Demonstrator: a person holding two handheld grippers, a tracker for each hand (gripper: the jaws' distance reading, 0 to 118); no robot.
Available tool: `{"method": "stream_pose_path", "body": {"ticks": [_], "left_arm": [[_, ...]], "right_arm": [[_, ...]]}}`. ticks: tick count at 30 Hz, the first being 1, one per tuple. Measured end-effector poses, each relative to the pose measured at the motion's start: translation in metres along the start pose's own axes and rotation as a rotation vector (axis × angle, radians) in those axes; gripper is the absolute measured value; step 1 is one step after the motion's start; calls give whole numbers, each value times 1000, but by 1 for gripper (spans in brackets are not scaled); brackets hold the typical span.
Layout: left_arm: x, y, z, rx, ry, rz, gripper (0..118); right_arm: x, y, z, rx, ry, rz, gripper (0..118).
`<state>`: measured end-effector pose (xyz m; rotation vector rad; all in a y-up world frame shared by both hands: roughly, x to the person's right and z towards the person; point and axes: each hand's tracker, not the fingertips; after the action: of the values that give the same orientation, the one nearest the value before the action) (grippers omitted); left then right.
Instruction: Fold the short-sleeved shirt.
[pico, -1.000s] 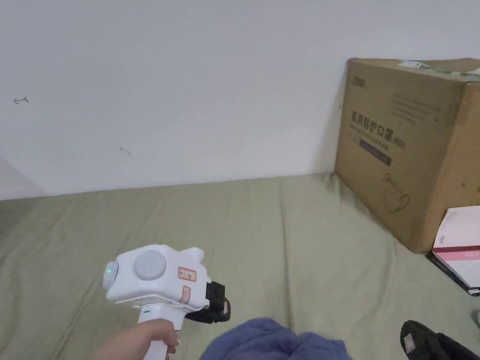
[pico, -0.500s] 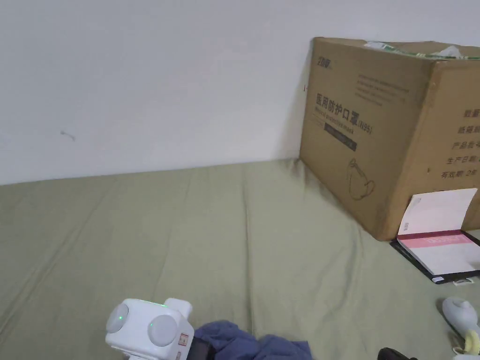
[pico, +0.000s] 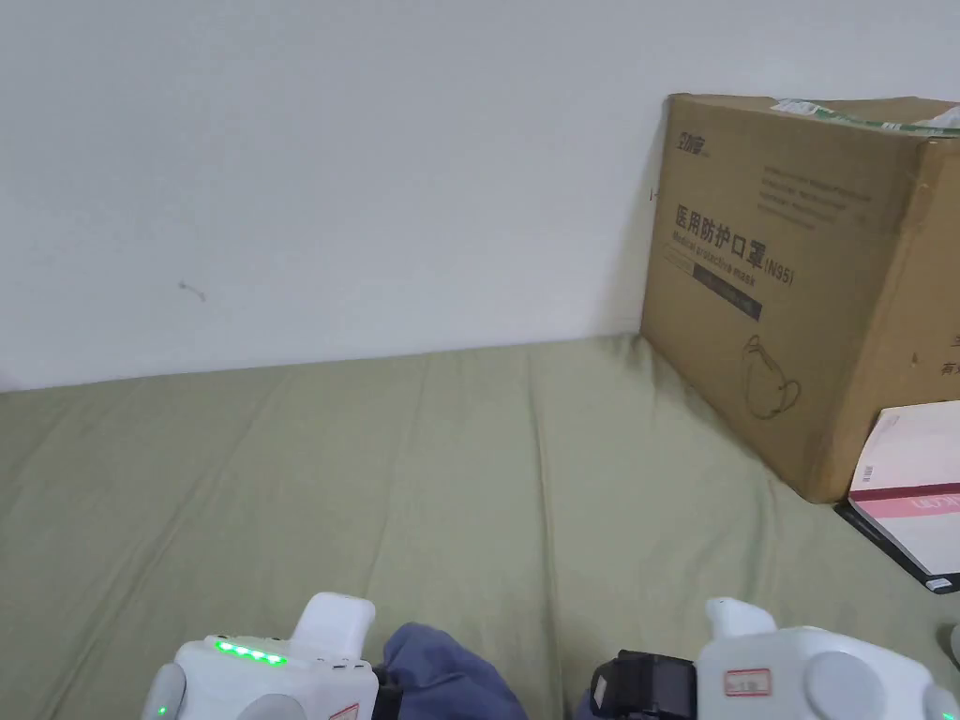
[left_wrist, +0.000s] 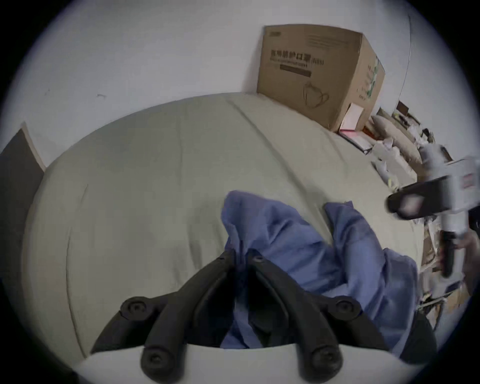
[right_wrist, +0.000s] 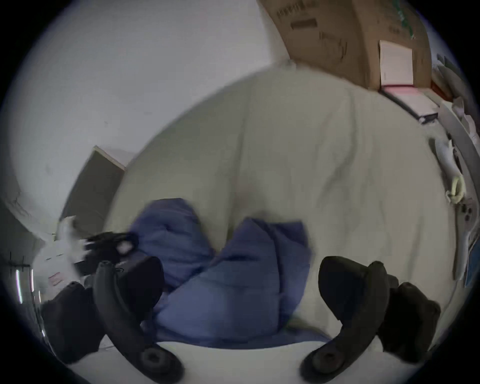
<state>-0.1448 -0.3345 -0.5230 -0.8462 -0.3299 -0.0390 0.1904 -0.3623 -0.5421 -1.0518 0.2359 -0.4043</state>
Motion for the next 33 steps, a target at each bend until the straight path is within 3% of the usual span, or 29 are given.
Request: {"method": "stream_pose_path", "body": {"ticks": [3,5,6,7,9,11,15,21,24,28,33], "left_arm": [[-7,-4,8,-5,-5,15,7],[-10,-9,10,-11,1,13,7],[-13,-10,13,-13,4,14,7],[-18,-10,16,-16,7,19,7],[-25,-15,26,-20,12,50,7],[-37,-19,41,-10,35,89,7],[-57,-22,91,67,46,171,7],[-72,-23,212,333,121,130,7],[-81,-22,266,430,148,146,7],[-84,-18,312,494,175,161,7],[-80,-5,355,603,180,163,7]], "right_arm": [[5,11,-48,-181,-135,33,111],[6,5,-59,-284,-170,94,91],[0,2,-51,-218,-247,172,85],[-7,2,-43,-197,-252,206,75],[-11,1,-19,-145,-220,230,2],[-8,2,6,-120,-95,178,3],[-8,4,69,-7,-22,99,3],[-37,15,176,207,33,189,3],[-55,23,225,352,10,240,3],[-70,42,271,464,51,212,3],[-101,59,322,569,202,157,3]]}}
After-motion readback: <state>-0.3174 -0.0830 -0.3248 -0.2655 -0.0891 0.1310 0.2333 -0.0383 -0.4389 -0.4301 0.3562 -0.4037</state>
